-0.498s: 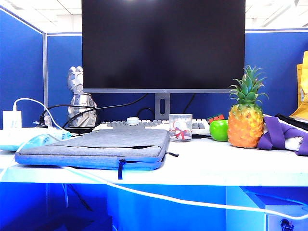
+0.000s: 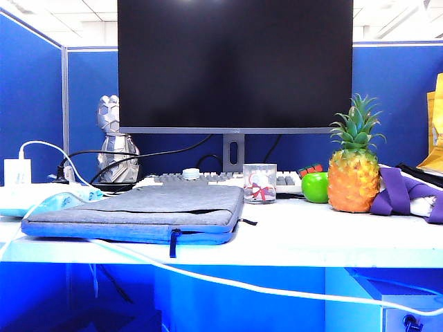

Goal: Pick up the pineapple and place it above the gray bag.

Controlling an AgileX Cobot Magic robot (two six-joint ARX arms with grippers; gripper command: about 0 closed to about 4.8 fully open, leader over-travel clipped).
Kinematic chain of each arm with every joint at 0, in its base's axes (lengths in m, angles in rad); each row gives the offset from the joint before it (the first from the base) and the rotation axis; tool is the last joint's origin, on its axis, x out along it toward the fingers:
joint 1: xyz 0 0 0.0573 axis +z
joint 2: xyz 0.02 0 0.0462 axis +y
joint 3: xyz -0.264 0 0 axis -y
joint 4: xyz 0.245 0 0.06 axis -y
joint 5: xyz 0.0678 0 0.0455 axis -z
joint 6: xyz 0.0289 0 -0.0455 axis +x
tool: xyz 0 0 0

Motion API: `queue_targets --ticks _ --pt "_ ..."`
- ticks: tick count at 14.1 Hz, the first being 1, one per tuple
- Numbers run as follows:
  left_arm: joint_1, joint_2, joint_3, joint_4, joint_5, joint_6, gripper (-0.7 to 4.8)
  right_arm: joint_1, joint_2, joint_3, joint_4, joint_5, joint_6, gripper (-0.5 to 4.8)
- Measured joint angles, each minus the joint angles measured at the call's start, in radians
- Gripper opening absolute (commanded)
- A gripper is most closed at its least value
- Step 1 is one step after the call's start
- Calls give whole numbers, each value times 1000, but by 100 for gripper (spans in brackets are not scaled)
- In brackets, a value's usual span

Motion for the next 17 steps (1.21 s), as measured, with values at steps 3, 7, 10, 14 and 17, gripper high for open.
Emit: queue_targets --ticks 3,7,10,14,17 --pt "0 0 0 1 0 0 30 0 0 0 9 -1 56 4" --pt "0 -1 0 1 0 -3 30 0 0 0 94 -40 68 4" --pt "0 -1 0 2 0 -3 30 0 0 0 98 -75 71 4" --pt "0 -1 0 -8 0 -3 104 0 0 0 99 -80 122 29" --pt "0 7 26 2 106 -84 479 1 1 0 245 -232 136 479"
